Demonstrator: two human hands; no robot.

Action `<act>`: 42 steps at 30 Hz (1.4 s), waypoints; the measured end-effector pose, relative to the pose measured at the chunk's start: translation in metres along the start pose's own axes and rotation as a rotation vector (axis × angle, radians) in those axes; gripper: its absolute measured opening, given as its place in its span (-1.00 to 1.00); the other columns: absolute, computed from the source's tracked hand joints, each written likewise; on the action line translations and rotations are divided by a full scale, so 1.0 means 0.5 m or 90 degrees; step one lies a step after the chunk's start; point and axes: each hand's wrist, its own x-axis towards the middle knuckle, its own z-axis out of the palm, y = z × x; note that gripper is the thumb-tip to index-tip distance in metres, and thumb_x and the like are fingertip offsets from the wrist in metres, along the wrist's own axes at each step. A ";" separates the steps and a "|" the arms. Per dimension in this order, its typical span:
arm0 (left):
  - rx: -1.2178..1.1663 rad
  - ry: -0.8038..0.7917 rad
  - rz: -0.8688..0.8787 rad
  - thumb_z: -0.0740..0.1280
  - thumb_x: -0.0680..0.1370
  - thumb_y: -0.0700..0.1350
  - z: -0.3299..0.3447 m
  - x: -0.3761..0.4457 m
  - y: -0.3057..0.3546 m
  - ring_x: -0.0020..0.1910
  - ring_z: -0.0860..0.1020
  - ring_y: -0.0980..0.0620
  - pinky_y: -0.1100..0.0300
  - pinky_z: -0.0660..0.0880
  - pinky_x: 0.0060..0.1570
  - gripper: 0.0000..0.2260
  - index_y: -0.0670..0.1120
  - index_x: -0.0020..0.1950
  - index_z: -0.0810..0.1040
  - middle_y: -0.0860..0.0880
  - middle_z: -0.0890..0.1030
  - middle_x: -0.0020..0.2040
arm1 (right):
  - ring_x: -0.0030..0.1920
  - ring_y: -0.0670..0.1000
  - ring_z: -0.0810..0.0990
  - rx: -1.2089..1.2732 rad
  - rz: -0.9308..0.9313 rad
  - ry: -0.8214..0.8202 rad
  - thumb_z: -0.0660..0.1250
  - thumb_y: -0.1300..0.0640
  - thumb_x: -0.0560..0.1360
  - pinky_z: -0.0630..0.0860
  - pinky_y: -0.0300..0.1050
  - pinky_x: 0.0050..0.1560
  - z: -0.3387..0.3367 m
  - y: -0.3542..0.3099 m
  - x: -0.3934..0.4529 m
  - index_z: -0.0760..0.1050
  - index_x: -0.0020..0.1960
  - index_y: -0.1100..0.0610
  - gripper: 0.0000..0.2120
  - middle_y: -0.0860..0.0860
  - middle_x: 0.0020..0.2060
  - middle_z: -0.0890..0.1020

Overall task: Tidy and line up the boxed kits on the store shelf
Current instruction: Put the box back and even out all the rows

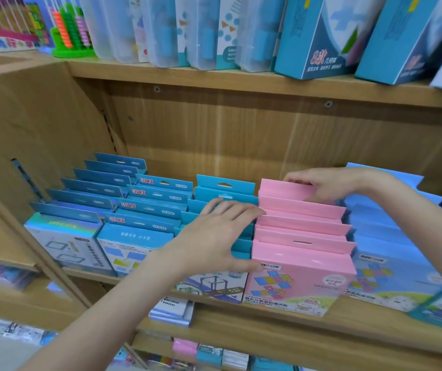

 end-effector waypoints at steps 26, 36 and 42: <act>0.122 0.051 0.033 0.22 0.37 0.41 0.000 -0.025 -0.008 0.46 0.13 -0.01 0.04 -0.27 0.39 -0.13 -0.05 0.51 0.07 -0.03 0.20 0.48 | 0.01 -0.21 0.53 0.197 0.068 0.019 0.15 0.00 0.58 0.37 -0.36 0.01 -0.001 -0.044 -0.028 0.55 0.09 0.04 -0.75 -0.13 0.01 0.61; 0.138 0.090 0.040 0.01 0.37 0.45 0.010 -0.046 -0.020 0.46 0.14 0.00 0.03 -0.25 0.43 -0.17 -0.04 0.49 0.14 -0.04 0.22 0.48 | 0.01 -0.09 0.53 0.113 0.074 0.169 0.19 0.04 0.57 0.36 -0.50 -0.09 0.012 -0.050 -0.030 0.53 0.03 0.04 -0.83 -0.14 -0.06 0.59; 0.022 0.224 0.074 0.08 0.54 0.23 0.004 -0.036 -0.012 0.31 0.35 0.06 0.03 -0.02 0.42 -0.48 -0.10 0.31 0.43 -0.04 0.45 0.32 | 0.04 0.02 0.57 0.149 0.086 0.398 0.25 0.11 0.54 0.43 -0.09 0.14 0.012 -0.028 -0.139 0.56 0.03 0.16 -0.82 0.05 -0.02 0.64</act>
